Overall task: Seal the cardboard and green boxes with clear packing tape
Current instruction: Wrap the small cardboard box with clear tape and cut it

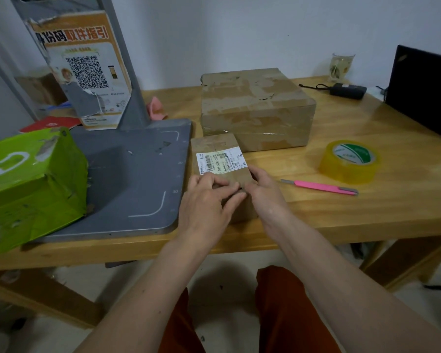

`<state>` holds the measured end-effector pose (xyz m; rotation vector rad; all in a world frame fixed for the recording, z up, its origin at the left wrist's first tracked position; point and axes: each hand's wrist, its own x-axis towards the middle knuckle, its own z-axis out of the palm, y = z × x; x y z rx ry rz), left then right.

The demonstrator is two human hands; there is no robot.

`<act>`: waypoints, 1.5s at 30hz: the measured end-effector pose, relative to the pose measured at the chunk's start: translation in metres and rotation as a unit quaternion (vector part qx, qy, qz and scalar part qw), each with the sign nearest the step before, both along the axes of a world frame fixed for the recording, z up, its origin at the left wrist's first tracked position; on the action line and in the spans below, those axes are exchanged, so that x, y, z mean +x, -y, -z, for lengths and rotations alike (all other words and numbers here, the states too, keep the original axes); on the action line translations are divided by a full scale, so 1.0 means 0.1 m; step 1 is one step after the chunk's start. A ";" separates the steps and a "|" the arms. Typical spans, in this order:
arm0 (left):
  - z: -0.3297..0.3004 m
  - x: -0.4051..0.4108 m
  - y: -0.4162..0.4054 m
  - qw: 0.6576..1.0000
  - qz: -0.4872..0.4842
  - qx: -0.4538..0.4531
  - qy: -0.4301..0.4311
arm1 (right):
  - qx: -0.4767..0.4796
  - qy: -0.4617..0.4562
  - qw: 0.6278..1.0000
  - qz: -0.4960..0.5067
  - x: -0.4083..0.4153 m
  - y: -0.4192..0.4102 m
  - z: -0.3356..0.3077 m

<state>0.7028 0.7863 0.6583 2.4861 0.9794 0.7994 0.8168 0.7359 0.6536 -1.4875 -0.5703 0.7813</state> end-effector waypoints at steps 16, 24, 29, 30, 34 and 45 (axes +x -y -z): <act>-0.28 0.14 0.21 1.000 -0.007 0.010 -0.001 | -0.031 0.042 0.999 -0.006 0.18 0.25 -0.03; -0.33 0.70 0.59 0.989 0.128 -0.025 0.072 | -0.024 0.258 0.955 0.142 0.80 0.66 -0.04; -0.23 1.13 0.63 0.987 0.137 -0.078 -0.016 | -0.173 0.402 0.875 0.208 1.36 0.97 -0.02; -0.20 1.23 0.62 0.986 0.137 -0.092 -0.029 | -0.197 0.420 0.863 0.201 1.46 1.01 -0.01; -0.13 1.60 0.55 0.979 0.120 -0.156 -0.054 | -0.259 0.486 0.824 0.132 1.77 1.04 0.08; 0.07 2.15 0.43 0.950 0.100 -0.290 -0.055 | -0.280 0.499 0.818 0.062 2.00 0.97 0.09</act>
